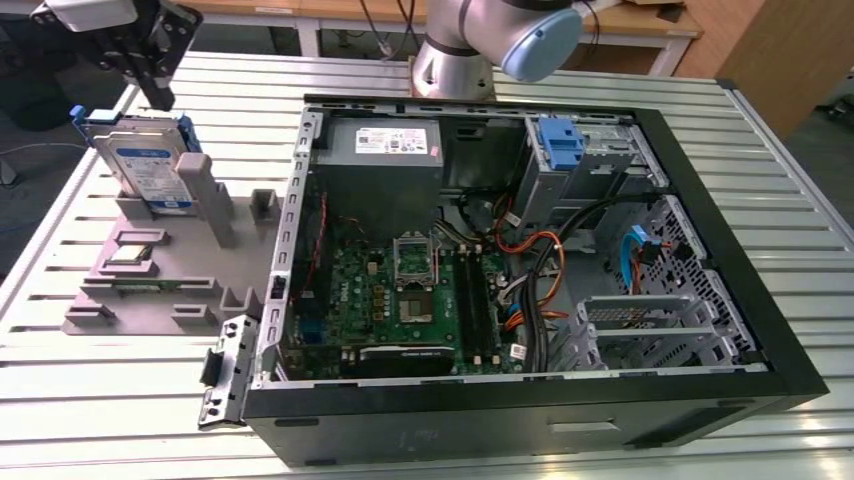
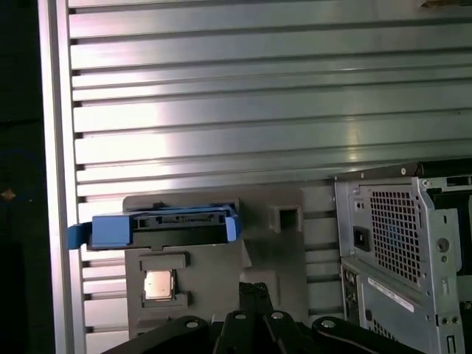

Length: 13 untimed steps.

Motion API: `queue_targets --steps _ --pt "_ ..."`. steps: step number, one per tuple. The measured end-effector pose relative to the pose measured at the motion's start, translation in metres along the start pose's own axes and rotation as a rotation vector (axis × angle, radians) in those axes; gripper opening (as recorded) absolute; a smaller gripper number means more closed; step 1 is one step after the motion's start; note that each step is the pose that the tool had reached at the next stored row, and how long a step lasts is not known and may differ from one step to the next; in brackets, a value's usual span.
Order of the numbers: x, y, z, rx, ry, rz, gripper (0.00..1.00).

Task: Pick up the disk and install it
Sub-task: 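Reach for the disk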

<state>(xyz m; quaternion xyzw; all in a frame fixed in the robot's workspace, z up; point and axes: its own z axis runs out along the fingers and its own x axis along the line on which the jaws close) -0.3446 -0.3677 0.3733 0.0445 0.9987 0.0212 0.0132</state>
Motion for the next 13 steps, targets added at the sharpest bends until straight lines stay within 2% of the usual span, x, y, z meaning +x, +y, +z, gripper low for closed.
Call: queue_targets --steps 13 --pt "0.0378 0.0123 0.0078 0.0005 -0.0003 0.005 0.11"
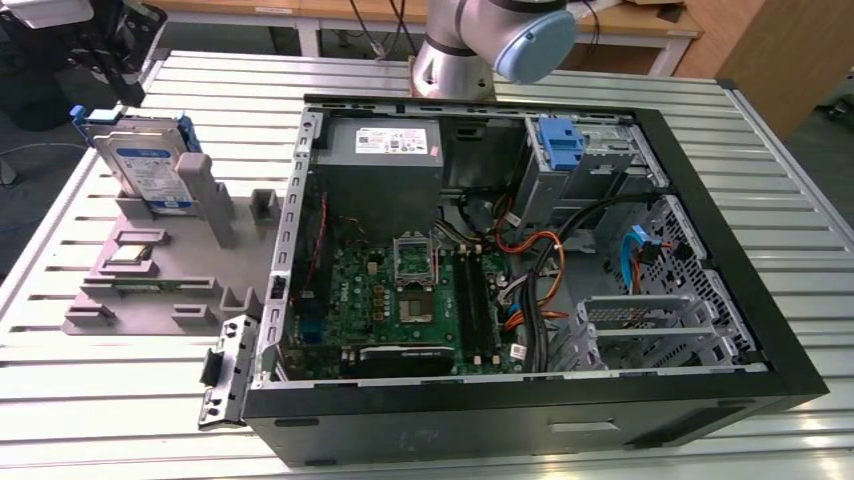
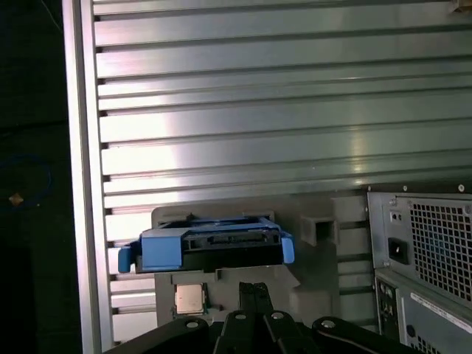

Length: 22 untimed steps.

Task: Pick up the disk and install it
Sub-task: 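Reach for the disk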

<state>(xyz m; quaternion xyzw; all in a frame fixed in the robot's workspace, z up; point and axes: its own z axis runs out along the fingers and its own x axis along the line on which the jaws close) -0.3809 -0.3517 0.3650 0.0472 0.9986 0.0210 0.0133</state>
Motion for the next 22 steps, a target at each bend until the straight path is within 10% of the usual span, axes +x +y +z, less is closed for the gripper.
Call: queue_targets --steps 10,22 --pt "0.0238 0.0098 0.0067 0.0001 -0.0002 0.003 0.11" --pt "0.0252 0.0096 0.0139 -0.0016 0.0001 0.003 0.11"
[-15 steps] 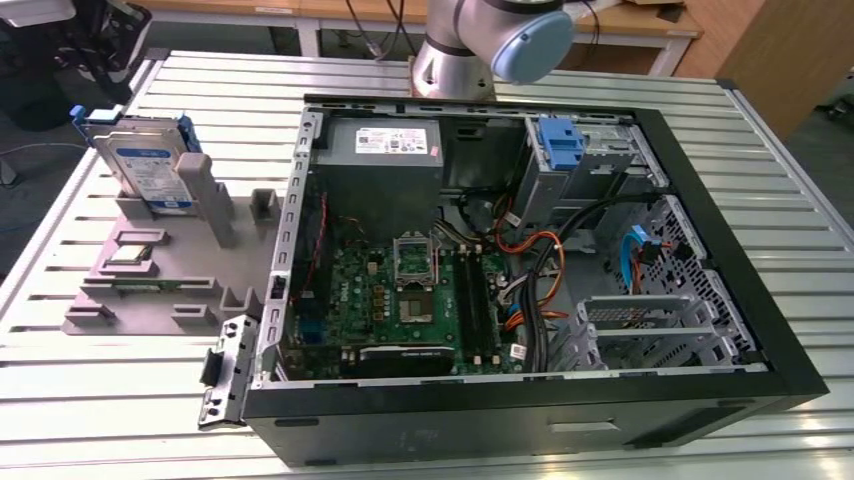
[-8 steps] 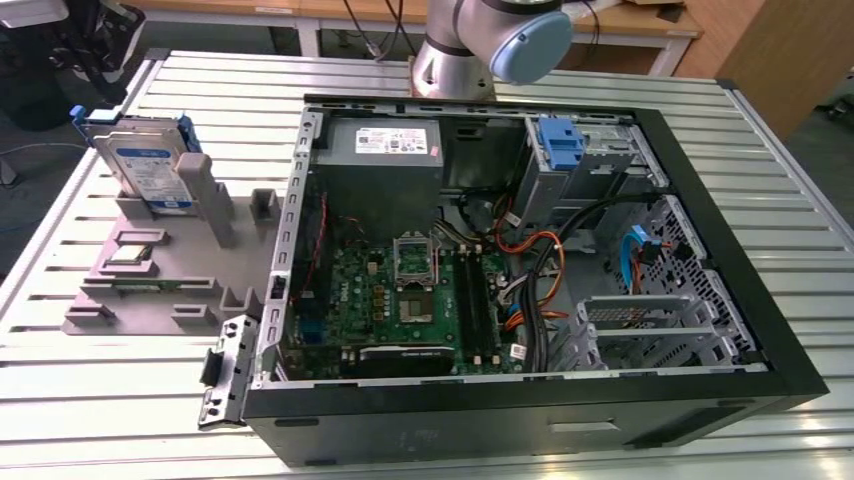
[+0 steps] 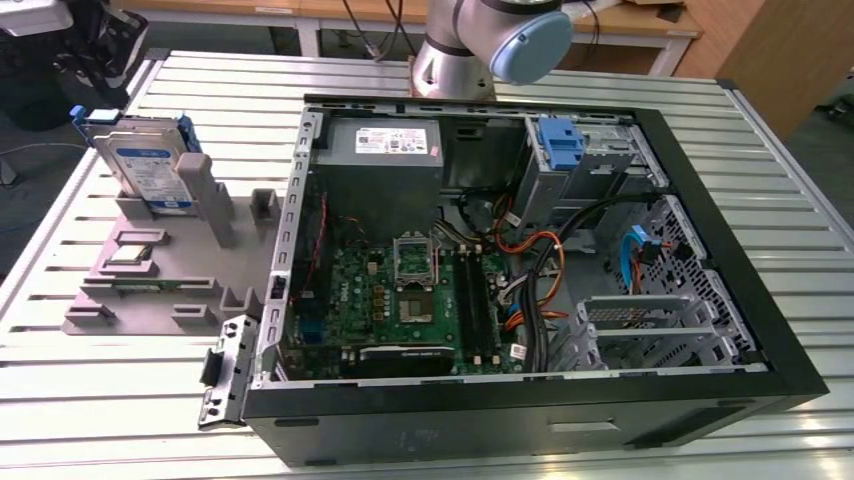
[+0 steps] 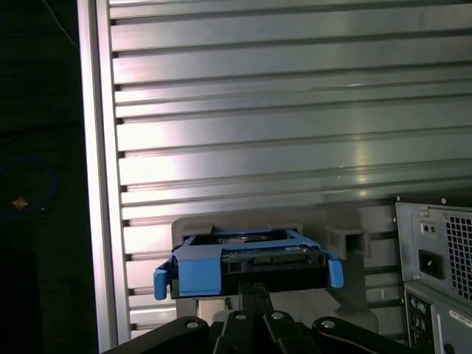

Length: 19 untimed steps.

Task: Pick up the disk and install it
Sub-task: 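Reach for the disk, then pick up the disk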

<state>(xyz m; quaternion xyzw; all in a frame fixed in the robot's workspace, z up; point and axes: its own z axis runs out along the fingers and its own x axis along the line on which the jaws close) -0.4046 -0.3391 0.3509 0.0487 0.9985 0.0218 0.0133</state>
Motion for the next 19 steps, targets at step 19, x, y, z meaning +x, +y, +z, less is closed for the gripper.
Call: queue_targets --steps 19 --pt "0.0001 -0.0002 0.0044 -0.0001 0.0002 -0.002 0.11"
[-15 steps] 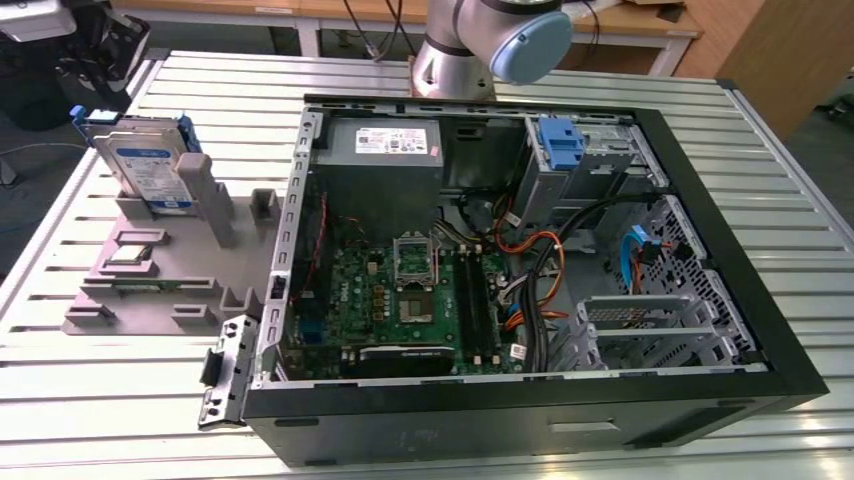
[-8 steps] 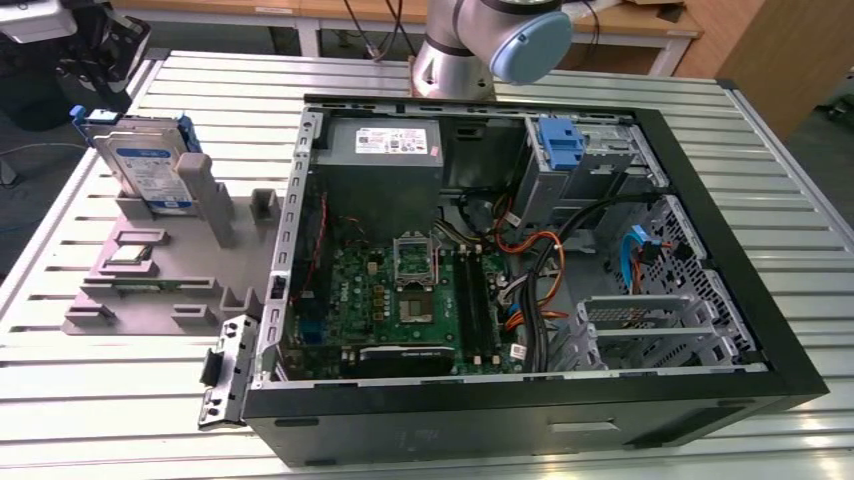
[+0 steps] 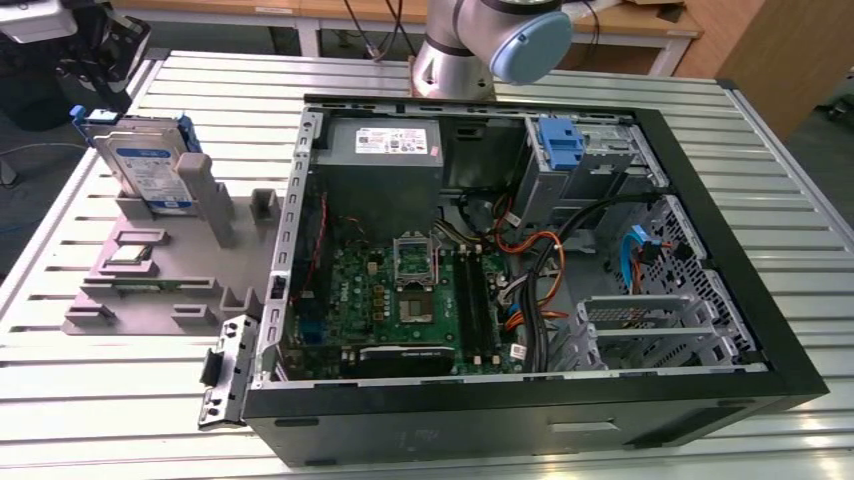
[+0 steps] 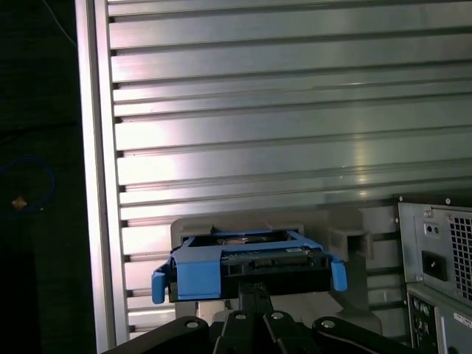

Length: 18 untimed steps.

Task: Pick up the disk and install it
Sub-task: 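Pick up the disk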

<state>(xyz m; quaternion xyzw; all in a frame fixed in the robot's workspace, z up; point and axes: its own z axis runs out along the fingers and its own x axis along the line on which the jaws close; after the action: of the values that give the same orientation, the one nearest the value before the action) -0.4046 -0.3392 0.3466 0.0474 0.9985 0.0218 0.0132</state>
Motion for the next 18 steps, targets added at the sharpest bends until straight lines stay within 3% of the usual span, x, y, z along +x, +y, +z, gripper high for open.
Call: queue_targets --steps 4,18 --pt "0.0 0.0 0.0001 -0.001 0.0017 -0.038 0.11" --pt "0.0 0.0 0.001 -0.0072 0.0131 -0.292 0.11"
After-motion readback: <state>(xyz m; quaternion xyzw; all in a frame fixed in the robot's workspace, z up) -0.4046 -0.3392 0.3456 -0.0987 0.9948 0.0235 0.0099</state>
